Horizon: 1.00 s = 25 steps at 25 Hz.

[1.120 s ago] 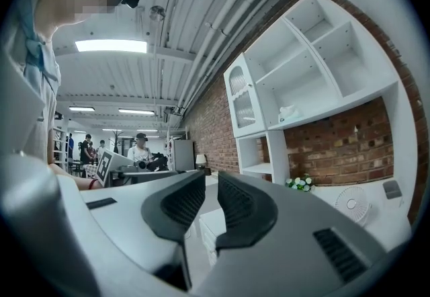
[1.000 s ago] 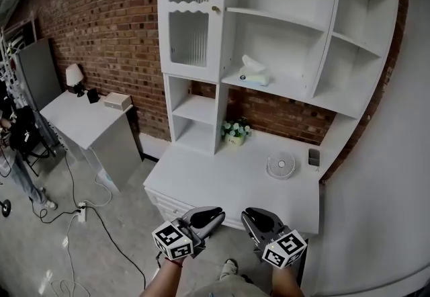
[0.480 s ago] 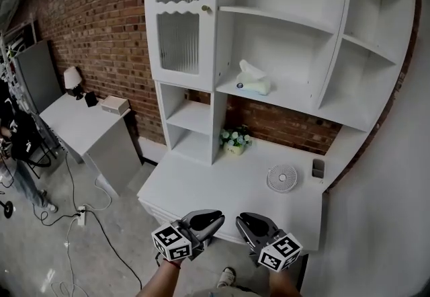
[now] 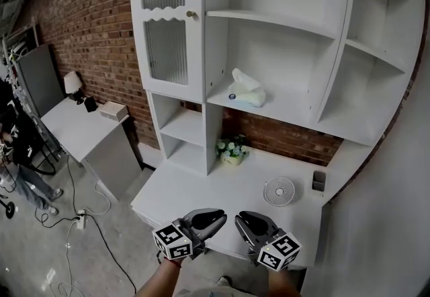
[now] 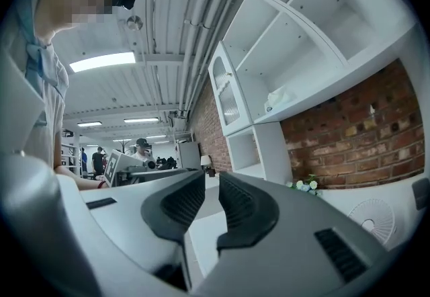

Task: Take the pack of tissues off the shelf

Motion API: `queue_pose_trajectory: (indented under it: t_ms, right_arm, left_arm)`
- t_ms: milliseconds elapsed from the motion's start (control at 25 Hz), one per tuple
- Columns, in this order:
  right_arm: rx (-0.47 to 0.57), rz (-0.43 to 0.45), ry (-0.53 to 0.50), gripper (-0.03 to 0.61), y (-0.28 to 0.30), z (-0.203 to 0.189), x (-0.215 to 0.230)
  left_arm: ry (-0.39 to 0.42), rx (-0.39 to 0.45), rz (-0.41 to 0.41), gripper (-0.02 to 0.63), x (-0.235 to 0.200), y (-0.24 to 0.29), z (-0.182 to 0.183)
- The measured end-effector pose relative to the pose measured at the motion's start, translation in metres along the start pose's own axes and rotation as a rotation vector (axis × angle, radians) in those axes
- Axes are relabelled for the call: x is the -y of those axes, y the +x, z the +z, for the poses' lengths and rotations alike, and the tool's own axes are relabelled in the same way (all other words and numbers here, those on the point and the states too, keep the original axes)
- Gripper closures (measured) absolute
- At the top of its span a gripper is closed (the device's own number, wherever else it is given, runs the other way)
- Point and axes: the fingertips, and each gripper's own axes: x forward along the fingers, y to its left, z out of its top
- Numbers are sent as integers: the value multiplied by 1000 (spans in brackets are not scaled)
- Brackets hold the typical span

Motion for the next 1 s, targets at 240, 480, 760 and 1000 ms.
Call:
queue_pose_trajectory:
  t_ms: [240, 480, 760, 1000]
  right_arm:
    - [-5, 5, -12, 509, 4, 4, 28]
    - [9, -12, -41, 509, 7, 15, 49]
    - [67, -52, -108, 509, 21, 45, 72]
    - [73, -90, -135, 509, 39, 57, 85]
  left_arm:
    - [-2, 22, 4, 554, -13, 26, 0]
    - [8, 46, -16, 554, -26, 45, 5]
    - [70, 58, -61, 554, -44, 67, 31]
    - [85, 60, -91, 553, -63, 72, 48]
